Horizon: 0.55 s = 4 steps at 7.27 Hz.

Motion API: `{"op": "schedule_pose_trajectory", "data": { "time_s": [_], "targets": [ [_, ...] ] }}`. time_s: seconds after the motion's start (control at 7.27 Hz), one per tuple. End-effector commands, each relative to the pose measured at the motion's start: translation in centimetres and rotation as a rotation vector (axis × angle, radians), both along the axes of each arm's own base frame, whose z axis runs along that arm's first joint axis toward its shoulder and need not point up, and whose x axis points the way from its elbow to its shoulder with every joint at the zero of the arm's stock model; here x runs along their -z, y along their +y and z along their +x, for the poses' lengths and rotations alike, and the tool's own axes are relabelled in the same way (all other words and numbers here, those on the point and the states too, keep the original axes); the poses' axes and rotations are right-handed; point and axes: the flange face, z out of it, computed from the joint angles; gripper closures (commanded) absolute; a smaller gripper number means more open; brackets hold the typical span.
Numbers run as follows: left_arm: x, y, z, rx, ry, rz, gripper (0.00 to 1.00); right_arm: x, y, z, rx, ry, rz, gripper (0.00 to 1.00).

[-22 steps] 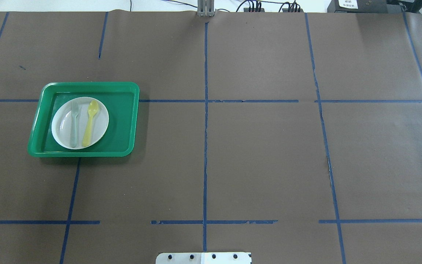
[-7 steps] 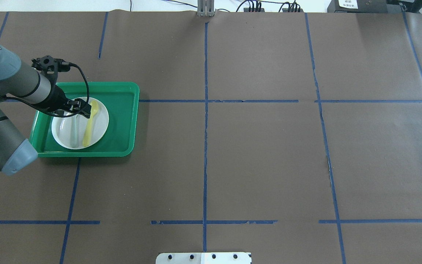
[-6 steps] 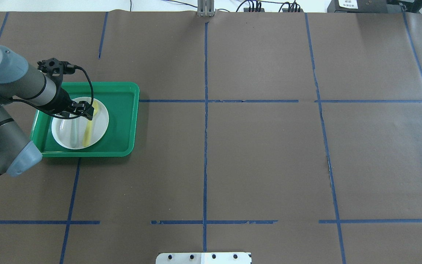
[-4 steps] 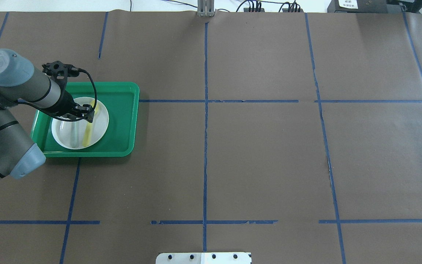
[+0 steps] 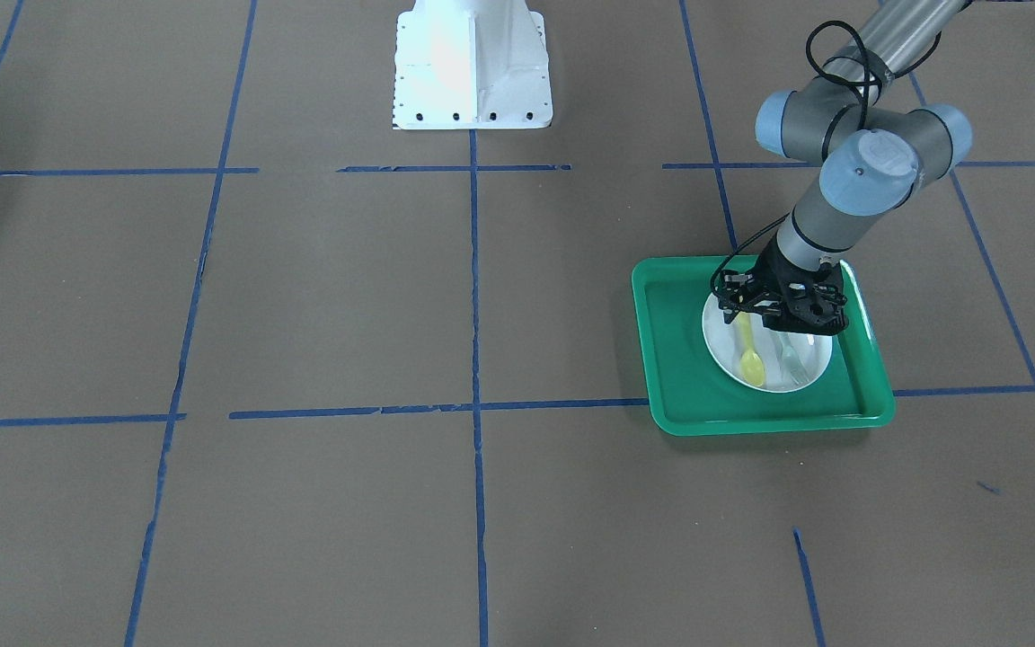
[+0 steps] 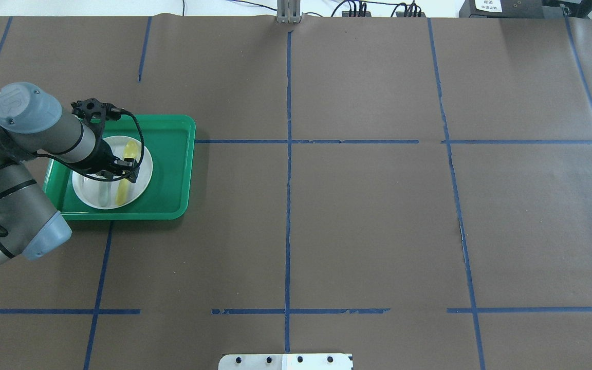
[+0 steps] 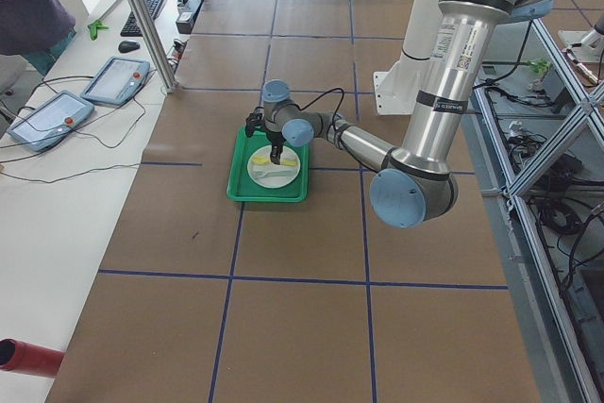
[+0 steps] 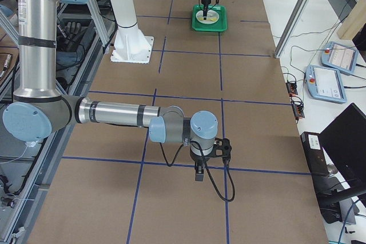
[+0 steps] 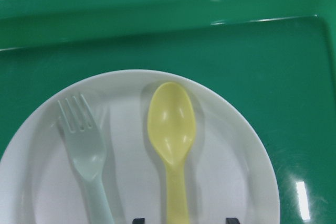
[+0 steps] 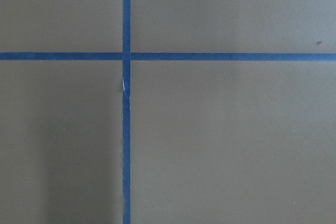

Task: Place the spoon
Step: 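Lower the left gripper and close it on the yellow spoon handle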

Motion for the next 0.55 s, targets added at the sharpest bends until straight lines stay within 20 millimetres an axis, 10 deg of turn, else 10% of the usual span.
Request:
{"op": "schedule_pose_trajectory", "data": {
  "time_s": [0.0, 0.41],
  "targets": [
    [-0.98, -0.23, 0.47, 0.002, -0.007, 0.005, 0.4, -0.01, 0.01, 0.0, 0.0, 0.0, -0.001, 0.0],
    [-0.88, -0.18, 0.58, -0.001, -0.005, 0.007, 0.56, -0.01, 0.01, 0.0, 0.0, 0.0, -0.001, 0.0]
  ]
}}
